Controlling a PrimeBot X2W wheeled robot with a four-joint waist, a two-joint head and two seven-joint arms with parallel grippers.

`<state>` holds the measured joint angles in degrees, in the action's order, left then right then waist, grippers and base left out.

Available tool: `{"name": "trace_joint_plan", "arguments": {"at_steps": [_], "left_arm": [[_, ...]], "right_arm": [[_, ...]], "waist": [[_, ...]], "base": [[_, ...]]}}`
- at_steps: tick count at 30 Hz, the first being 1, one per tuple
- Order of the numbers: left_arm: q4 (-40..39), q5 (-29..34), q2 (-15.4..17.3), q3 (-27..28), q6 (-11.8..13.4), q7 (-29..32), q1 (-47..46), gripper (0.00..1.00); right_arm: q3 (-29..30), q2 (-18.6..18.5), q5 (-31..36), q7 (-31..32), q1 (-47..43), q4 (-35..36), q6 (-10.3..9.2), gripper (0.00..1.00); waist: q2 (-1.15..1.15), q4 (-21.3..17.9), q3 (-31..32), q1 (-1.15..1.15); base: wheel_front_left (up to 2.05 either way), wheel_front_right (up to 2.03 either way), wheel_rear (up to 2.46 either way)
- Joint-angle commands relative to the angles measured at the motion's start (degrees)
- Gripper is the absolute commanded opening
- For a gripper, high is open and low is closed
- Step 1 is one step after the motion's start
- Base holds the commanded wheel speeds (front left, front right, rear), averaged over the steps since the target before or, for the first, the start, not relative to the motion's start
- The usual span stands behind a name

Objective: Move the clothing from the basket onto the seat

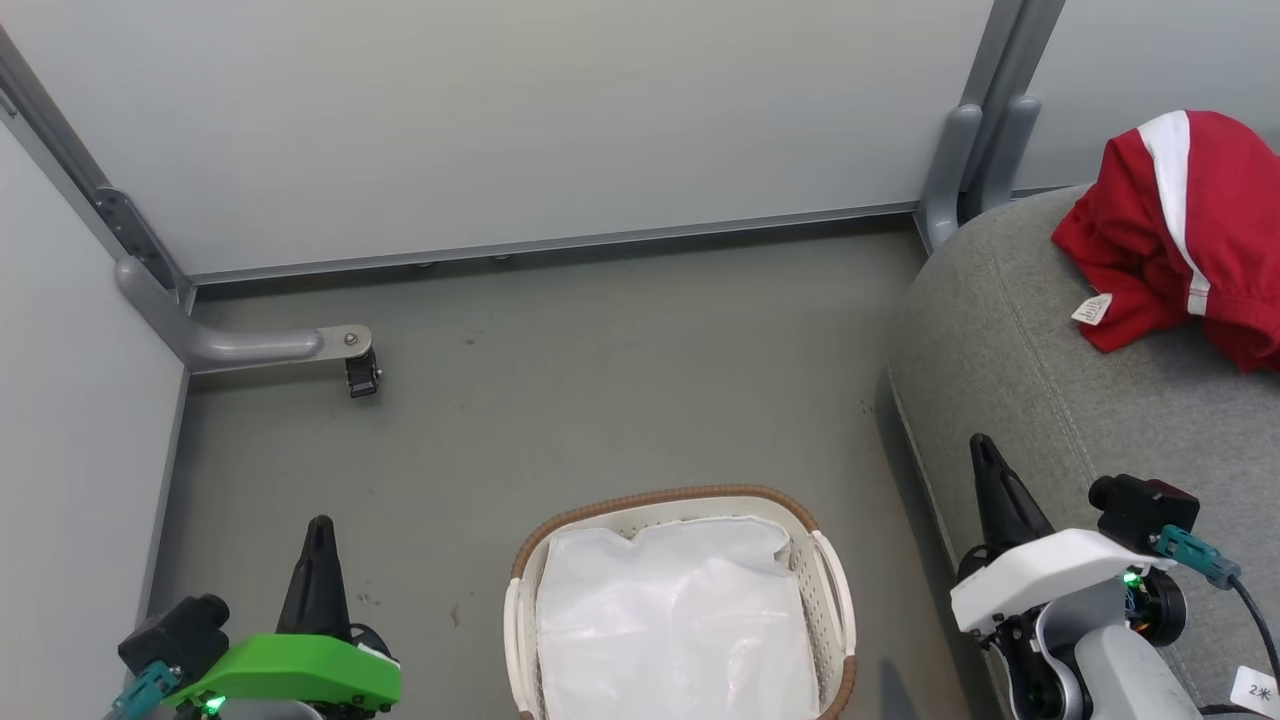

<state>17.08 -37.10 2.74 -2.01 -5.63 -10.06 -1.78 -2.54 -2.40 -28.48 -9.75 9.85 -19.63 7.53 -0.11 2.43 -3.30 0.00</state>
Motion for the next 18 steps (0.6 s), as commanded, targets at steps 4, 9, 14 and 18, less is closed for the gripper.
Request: {"name": "trace_joint_plan", "arguments": {"at_steps": [4, 9, 14, 18], "left_arm": [[-1.08, -4.68, 0.28, 0.86, -0.48, 1.20, -1.46, 0.00], [-1.25, -8.42, 0.30, 1.40, -0.59, 2.31, -1.75, 0.00], [-1.43, -12.10, 0.33, 1.92, -0.71, 3.41, -2.05, 0.00], [-1.54, -14.86, 0.34, 2.34, -0.80, 4.21, -2.24, 0.00]], "right_arm": [[0.90, -0.24, -5.23, 1.23, -0.08, 1.39, -0.01, 0.00], [1.51, -0.27, -9.52, 2.33, -0.31, 1.73, -0.02, 0.00], [2.11, -0.30, -13.76, 3.41, -0.58, 2.06, -0.02, 0.00], [2.56, -0.32, -16.93, 4.24, -0.77, 2.31, -0.02, 0.00]], "waist": [[0.02, -0.10, 0.13, 0.00], [0.02, -0.21, 0.27, 0.00], [0.03, -0.33, 0.42, 0.00], [0.03, -0.42, 0.54, 0.00]], "base": [[0.00, 0.00, 0.00], [0.00, 0.00, 0.00], [0.00, 0.00, 0.00], [0.00, 0.00, 0.00]]}}
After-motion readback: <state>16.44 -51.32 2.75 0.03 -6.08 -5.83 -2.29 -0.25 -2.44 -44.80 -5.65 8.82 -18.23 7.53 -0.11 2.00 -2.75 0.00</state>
